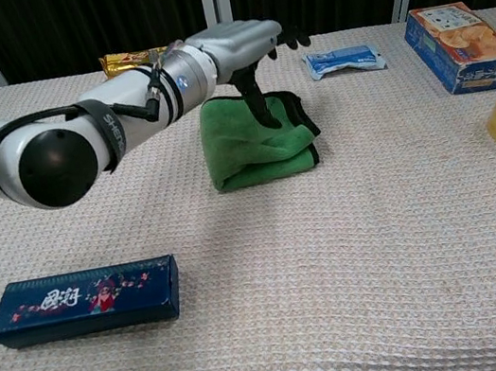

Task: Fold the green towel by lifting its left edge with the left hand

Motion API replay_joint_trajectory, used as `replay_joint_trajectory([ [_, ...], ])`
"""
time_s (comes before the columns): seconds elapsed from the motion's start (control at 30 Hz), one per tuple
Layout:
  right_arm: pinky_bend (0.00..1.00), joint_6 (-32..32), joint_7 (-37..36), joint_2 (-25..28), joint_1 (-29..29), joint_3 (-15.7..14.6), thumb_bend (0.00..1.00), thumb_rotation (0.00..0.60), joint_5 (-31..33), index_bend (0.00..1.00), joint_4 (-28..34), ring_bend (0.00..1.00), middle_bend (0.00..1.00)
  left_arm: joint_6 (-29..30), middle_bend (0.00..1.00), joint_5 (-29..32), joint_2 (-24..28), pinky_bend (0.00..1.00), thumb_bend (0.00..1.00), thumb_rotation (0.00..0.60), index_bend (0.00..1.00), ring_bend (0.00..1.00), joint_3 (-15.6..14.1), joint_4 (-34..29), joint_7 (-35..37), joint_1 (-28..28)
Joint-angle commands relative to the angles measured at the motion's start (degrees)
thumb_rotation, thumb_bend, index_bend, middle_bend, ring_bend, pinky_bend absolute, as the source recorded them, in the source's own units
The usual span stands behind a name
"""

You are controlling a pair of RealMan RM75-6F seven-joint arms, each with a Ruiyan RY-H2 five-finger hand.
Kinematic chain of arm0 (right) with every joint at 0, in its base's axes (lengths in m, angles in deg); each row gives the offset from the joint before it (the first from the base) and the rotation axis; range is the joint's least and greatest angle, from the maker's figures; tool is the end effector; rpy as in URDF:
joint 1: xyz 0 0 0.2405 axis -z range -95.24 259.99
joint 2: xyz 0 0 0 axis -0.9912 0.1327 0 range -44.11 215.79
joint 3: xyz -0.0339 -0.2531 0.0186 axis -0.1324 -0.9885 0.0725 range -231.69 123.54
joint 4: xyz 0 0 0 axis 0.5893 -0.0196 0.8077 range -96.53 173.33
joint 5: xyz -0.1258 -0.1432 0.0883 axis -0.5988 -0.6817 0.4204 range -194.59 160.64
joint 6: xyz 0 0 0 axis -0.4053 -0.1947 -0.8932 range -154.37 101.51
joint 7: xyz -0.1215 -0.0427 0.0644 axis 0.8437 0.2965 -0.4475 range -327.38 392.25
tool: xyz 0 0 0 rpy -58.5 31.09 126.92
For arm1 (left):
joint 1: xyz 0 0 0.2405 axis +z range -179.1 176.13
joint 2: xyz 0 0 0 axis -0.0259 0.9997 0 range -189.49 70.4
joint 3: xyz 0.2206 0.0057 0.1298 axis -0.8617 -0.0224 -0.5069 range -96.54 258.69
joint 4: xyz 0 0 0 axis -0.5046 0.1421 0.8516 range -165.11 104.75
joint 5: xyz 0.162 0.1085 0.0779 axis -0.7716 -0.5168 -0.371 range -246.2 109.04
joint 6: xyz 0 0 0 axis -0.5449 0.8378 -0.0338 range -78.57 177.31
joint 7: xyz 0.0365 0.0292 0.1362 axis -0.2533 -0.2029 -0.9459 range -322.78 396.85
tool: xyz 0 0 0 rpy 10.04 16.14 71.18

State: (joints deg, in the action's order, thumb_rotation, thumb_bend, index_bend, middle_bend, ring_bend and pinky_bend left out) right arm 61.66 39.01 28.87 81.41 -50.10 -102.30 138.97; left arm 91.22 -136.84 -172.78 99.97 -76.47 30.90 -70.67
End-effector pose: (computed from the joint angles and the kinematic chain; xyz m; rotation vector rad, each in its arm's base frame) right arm -0.2992 -0.1629 0.1948 1.3373 -0.8225 0.8243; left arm 0.0004 0.4230 -0.1086 -2.0343 -0.7911 -1.0998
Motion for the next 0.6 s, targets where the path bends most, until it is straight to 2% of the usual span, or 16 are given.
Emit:
replay_joint_trajectory([
  [0.03, 0.00, -0.1, -0.2, 0.0, -0.1, 0.1, 0.08, 0.600, -0.1, 0.03, -0.1, 0.00, 0.10, 4.0, 0.10, 1.5, 5.6, 0.15, 0.04, 0.600, 0.11, 0.18, 1.6, -6.6, -0.2, 3.8],
  [0.17, 0.00, -0.9, -0.9, 0.4, -0.5, 0.2, 0.08, 0.600, 0.2, 0.03, -0.3, 0.00, 0.10, 7.7, 0.10, 4.5, 15.2, 0.15, 0.04, 0.600, 0.11, 0.18, 1.7, -16.5, -3.6, 10.0],
  [0.3, 0.00, -2.6, -1.5, 1.6, -1.0, 0.0, 0.08, 0.600, 0.6, 0.05, -0.1, 0.00, 0.10, 14.9, 0.12, 7.0, 26.4, 0.15, 0.04, 0.600, 0.13, 0.18, 0.2, -26.5, -7.8, 18.8],
  [0.47, 0.00, -5.1, -5.5, 2.9, -1.8, -0.2, 0.09, 0.600, 1.1, 0.06, -0.1, 0.00, 0.11, 24.3, 0.13, 3.4, 37.1, 0.15, 0.04, 0.600, 0.18, 0.18, -5.5, -32.4, -10.2, 29.1],
  [0.6, 0.00, -5.8, -9.7, 2.9, -2.4, -0.3, 0.09, 0.600, 0.2, 0.06, -1.0, 0.00, 0.11, 31.9, 0.13, -0.3, 44.4, 0.15, 0.04, 0.600, 0.20, 0.18, -10.7, -37.9, -8.0, 38.3],
])
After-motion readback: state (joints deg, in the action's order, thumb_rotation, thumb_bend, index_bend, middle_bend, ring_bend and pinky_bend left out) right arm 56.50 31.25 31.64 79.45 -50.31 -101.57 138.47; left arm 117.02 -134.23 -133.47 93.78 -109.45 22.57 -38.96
